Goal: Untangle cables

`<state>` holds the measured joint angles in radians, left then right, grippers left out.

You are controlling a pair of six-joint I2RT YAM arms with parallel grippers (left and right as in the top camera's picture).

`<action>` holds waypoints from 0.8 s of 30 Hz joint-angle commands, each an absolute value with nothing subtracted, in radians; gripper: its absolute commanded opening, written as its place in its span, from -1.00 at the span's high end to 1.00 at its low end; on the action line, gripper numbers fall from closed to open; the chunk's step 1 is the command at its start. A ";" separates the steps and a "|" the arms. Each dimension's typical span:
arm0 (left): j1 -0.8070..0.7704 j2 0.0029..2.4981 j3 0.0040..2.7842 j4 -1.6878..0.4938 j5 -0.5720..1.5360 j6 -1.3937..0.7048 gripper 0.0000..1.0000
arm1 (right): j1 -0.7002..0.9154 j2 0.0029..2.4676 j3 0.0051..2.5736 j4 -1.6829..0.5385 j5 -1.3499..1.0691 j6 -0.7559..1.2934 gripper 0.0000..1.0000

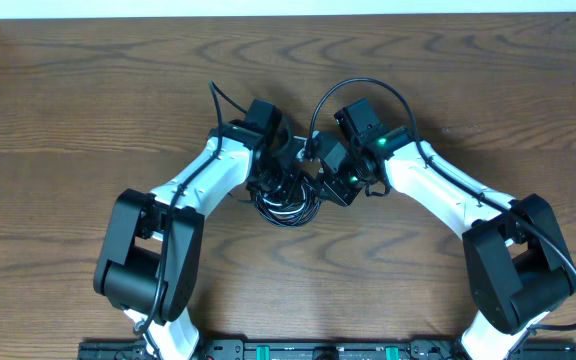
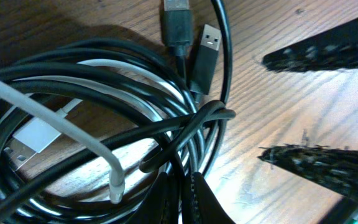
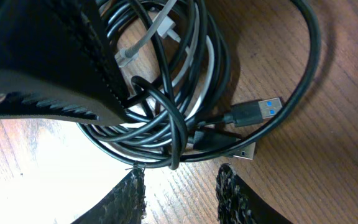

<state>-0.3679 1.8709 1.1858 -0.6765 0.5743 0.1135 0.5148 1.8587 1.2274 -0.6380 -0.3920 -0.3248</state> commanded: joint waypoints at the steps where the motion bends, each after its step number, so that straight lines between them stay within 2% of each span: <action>1: -0.347 1.876 1.188 -0.679 0.657 0.138 0.85 | 0.511 1.866 1.220 -0.643 -0.411 -0.368 0.30; 7: -0.293 1.872 1.188 -0.679 0.821 0.125 0.85 | 0.464 1.866 1.220 -0.667 -0.588 -0.461 0.35; 13: -0.235 1.872 1.188 -0.680 1.024 0.111 0.85 | 0.432 1.866 1.205 -0.658 -0.606 -0.481 0.41; 19: -0.232 1.872 1.188 -0.695 1.058 0.109 0.85 | 0.432 1.866 1.195 -0.623 -0.617 -0.515 0.43; 24: -0.232 1.872 1.188 -0.703 1.050 0.108 0.85 | 0.414 1.854 1.195 -0.648 -0.645 -0.558 0.53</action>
